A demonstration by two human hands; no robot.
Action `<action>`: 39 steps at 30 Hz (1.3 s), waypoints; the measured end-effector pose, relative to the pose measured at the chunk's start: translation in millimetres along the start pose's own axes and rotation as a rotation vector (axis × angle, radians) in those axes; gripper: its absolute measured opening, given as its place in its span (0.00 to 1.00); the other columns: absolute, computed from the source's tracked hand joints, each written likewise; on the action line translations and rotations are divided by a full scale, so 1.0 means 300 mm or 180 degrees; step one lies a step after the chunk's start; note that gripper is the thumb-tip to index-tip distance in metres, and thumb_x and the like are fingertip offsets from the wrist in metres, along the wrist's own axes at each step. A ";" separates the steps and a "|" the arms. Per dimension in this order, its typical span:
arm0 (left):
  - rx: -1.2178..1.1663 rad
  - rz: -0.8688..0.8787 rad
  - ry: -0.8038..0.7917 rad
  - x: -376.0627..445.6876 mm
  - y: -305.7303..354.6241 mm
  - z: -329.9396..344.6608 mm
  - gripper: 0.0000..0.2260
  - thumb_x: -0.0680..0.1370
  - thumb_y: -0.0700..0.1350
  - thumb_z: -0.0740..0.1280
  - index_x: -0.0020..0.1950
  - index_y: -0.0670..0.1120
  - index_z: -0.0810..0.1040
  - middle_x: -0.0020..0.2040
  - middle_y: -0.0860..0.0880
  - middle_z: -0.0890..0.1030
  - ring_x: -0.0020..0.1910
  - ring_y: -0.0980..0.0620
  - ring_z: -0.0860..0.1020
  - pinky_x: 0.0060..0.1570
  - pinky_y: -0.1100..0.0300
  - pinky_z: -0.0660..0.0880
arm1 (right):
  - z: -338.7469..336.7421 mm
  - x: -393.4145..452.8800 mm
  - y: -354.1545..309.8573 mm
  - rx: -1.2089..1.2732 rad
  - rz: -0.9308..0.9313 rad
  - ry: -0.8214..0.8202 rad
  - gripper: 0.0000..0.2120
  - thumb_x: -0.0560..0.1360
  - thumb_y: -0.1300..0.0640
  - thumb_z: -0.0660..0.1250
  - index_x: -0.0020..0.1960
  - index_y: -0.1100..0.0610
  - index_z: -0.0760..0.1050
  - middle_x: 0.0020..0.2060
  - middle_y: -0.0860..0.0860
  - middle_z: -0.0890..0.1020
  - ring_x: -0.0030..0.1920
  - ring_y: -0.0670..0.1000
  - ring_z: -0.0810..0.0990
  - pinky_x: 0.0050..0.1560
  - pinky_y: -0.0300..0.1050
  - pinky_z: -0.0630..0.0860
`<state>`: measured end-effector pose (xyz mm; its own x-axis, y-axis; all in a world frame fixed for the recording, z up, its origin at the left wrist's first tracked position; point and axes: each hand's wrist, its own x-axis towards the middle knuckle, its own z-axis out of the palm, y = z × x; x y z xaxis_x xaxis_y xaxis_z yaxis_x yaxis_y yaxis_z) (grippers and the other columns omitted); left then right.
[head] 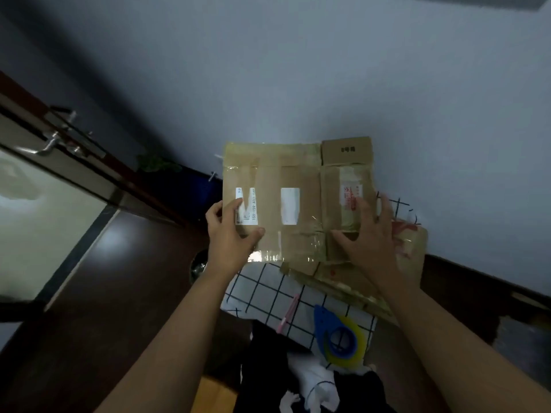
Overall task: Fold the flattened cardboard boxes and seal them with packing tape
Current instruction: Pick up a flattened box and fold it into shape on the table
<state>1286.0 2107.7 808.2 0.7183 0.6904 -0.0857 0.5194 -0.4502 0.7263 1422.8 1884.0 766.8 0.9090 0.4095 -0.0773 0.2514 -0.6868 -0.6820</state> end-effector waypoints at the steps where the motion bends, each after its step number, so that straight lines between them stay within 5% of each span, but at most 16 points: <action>1: -0.0043 0.0048 -0.0109 0.041 -0.016 0.003 0.31 0.72 0.41 0.76 0.72 0.51 0.67 0.71 0.48 0.55 0.64 0.53 0.63 0.43 0.83 0.67 | 0.017 0.010 -0.002 -0.0006 0.0103 0.0075 0.41 0.73 0.45 0.73 0.78 0.52 0.57 0.79 0.56 0.44 0.79 0.58 0.45 0.74 0.54 0.53; 8: -0.0152 0.0321 -0.0763 0.347 -0.171 -0.019 0.34 0.73 0.40 0.74 0.75 0.50 0.62 0.64 0.51 0.57 0.60 0.56 0.65 0.52 0.77 0.67 | 0.206 0.066 -0.121 -0.0055 0.0545 0.0518 0.42 0.70 0.51 0.77 0.76 0.53 0.58 0.72 0.58 0.59 0.68 0.58 0.65 0.65 0.50 0.69; 14: -0.0309 0.0219 -0.0901 0.533 -0.300 -0.081 0.41 0.74 0.39 0.73 0.79 0.51 0.52 0.68 0.50 0.57 0.59 0.61 0.63 0.48 0.81 0.64 | 0.398 0.103 -0.241 0.0052 0.0989 0.0771 0.48 0.68 0.50 0.79 0.78 0.52 0.54 0.74 0.56 0.57 0.70 0.58 0.65 0.65 0.50 0.69; 18: -0.0470 -0.0050 -0.0886 0.578 -0.334 -0.056 0.46 0.74 0.46 0.75 0.80 0.49 0.46 0.74 0.48 0.53 0.62 0.59 0.61 0.60 0.64 0.65 | 0.467 0.113 -0.252 -0.0122 0.1177 0.0902 0.51 0.68 0.48 0.79 0.79 0.53 0.49 0.76 0.55 0.55 0.71 0.60 0.64 0.66 0.60 0.72; 22: -0.0552 -0.0058 -0.0720 0.588 -0.360 0.008 0.49 0.72 0.49 0.77 0.81 0.47 0.46 0.74 0.47 0.53 0.63 0.59 0.61 0.60 0.62 0.66 | 0.503 0.127 -0.225 -0.0179 0.1231 0.0969 0.53 0.68 0.48 0.78 0.80 0.53 0.45 0.77 0.55 0.52 0.73 0.61 0.62 0.67 0.64 0.70; 32: -0.0516 0.0299 -0.0263 0.713 -0.431 0.207 0.49 0.70 0.52 0.77 0.80 0.46 0.49 0.74 0.44 0.53 0.71 0.47 0.61 0.62 0.59 0.65 | 0.598 0.316 -0.092 -0.0020 0.0778 0.1189 0.47 0.69 0.45 0.75 0.78 0.45 0.49 0.75 0.55 0.54 0.72 0.61 0.61 0.67 0.65 0.68; 39: -0.0982 0.0648 -0.0078 0.776 -0.528 0.402 0.48 0.71 0.53 0.76 0.80 0.46 0.49 0.73 0.46 0.55 0.66 0.57 0.60 0.63 0.63 0.63 | 0.684 0.384 0.030 0.0245 0.0536 0.1432 0.44 0.70 0.36 0.67 0.78 0.43 0.47 0.76 0.52 0.53 0.74 0.59 0.59 0.70 0.66 0.65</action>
<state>1426.7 2271.6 591.0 0.8053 0.5889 0.0681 0.2034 -0.3824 0.9013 1461.6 2048.2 602.5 0.9927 -0.0154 0.1194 0.0786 -0.6678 -0.7402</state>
